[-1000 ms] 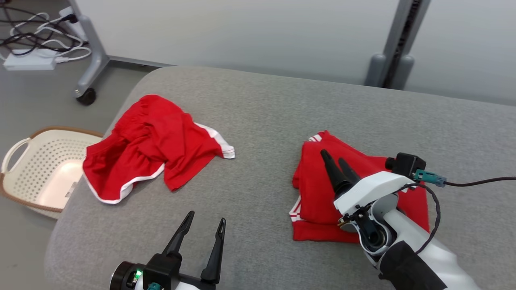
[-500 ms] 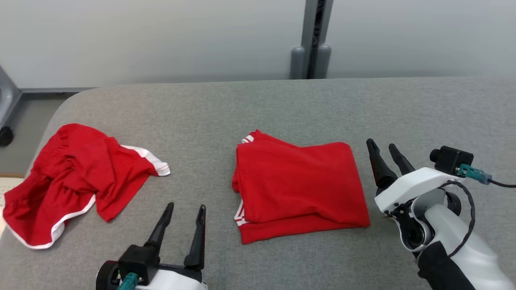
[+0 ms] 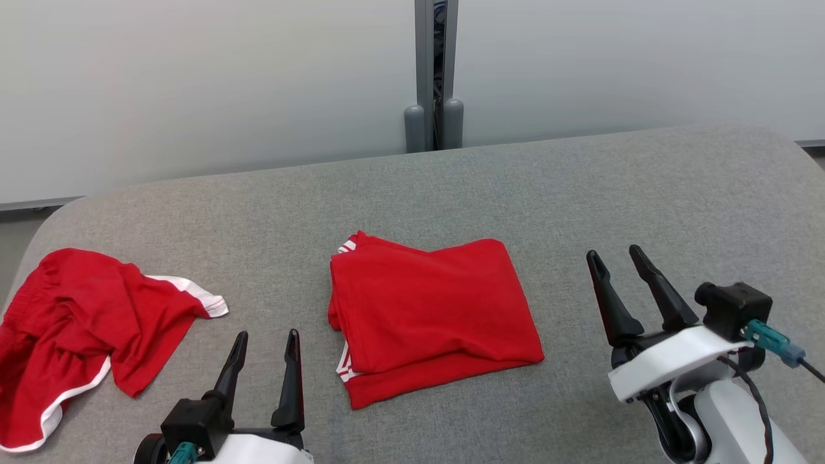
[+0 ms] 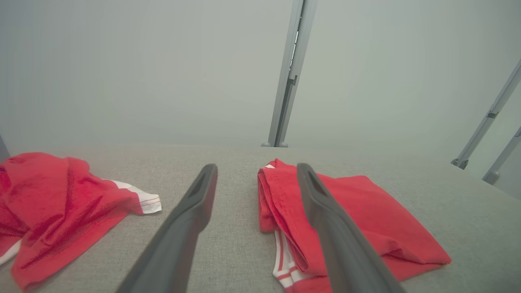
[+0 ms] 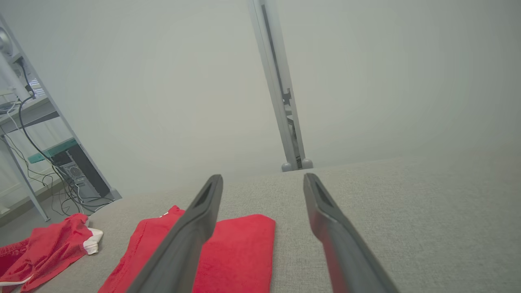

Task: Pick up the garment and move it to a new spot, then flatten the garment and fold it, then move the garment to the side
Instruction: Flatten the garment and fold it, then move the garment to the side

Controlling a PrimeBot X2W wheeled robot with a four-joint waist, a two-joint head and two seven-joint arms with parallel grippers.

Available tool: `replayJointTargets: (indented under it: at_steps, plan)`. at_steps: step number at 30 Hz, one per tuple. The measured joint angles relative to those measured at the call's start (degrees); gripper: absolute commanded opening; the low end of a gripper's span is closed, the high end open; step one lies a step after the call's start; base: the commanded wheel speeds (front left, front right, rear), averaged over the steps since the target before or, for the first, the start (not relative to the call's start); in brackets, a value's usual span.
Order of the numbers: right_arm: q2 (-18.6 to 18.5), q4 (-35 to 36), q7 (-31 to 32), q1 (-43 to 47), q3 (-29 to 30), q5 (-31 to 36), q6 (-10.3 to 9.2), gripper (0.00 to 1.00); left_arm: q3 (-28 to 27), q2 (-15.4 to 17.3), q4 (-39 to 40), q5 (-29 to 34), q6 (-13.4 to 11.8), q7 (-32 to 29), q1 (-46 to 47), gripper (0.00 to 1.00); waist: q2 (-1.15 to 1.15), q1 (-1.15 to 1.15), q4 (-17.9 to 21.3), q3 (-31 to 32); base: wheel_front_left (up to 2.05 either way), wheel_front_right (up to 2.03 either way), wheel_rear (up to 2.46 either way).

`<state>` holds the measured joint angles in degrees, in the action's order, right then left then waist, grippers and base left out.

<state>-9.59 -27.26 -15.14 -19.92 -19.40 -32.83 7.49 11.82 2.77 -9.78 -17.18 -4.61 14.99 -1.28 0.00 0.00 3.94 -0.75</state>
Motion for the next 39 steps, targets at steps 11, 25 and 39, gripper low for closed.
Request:
replayJointTargets:
  at_steps: [11, 25, 39]
  plan:
    - [1.7, 15.6, 0.0, 13.8, 7.5, 14.3, 0.0, 1.0, -2.1, 0.0, 2.0, 1.5, -0.5, 0.0, -2.3, 1.0, 0.0, 0.0, -2.0, 2.4, 0.0, 0.0, 0.0]
    - [4.3, 20.3, 0.0, 22.9, 9.8, 18.6, 0.0, 1.0, -2.0, 0.0, 6.6, 8.1, 0.5, 0.0, -8.3, 1.0, 0.0, 0.0, -4.1, 4.8, 0.0, 0.0, 0.0]
    - [5.2, 19.8, 0.0, 23.8, 10.2, 18.8, 0.0, 1.0, -2.0, 0.0, 7.4, 10.1, -0.3, 0.0, -8.9, 1.0, 0.0, 0.0, -5.0, 5.2, 0.0, 0.0, 0.0]
